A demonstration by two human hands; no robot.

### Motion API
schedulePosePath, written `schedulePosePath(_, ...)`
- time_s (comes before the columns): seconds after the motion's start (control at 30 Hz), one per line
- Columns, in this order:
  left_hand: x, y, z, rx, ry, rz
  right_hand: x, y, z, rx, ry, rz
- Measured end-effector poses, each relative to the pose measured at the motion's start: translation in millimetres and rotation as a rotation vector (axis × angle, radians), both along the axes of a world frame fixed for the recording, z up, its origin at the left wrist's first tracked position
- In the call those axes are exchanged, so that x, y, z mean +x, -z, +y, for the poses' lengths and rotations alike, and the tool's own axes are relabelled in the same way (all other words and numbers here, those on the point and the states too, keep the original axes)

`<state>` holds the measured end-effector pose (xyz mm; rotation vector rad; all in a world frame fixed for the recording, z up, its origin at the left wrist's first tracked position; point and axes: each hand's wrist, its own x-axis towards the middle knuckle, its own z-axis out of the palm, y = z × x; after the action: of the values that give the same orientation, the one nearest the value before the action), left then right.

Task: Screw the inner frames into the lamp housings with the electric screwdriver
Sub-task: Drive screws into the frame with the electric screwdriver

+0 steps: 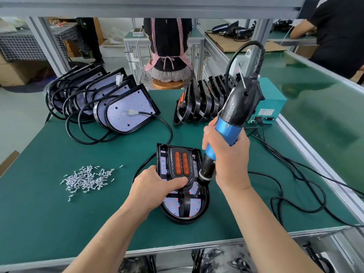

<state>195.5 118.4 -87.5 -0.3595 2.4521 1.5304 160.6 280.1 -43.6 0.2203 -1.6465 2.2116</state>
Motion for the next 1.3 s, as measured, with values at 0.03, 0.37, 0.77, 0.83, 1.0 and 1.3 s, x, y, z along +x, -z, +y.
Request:
schedulePosePath(0.03,0.2,-0.6,0.2,-0.001,0.004,0.002,-0.6,0.2,3.1,-0.004,-0.052,0.006)
schedulePosePath(0.37,1.5,-7.3,0.3,-0.021,0.020,-0.006,-11.7,-14.7,13.9,-0.137,-0.197,0.038)
schedulePosePath(0.77,4.6,-21.6,-29.6,0.532,-0.453,0.090,-10.8,-35.6,34.3,-0.514,0.142,-0.110)
schedulePosePath(0.83,9.2,-26.5,-32.9,0.732,-0.487,0.156,-6.1,-36.4,31.8,-0.529,0.164,-0.128)
schedulePosePath(1.0,20.5,-38.0,-20.4,0.925,-0.383,0.209,5.1,-49.0,18.8,-0.509,0.225,-0.083)
schedulePosePath(1.3,21.4,-48.6,-9.5,1.083,-0.354,0.008,14.6,-82.5,-6.7,-0.508,0.224,-0.029)
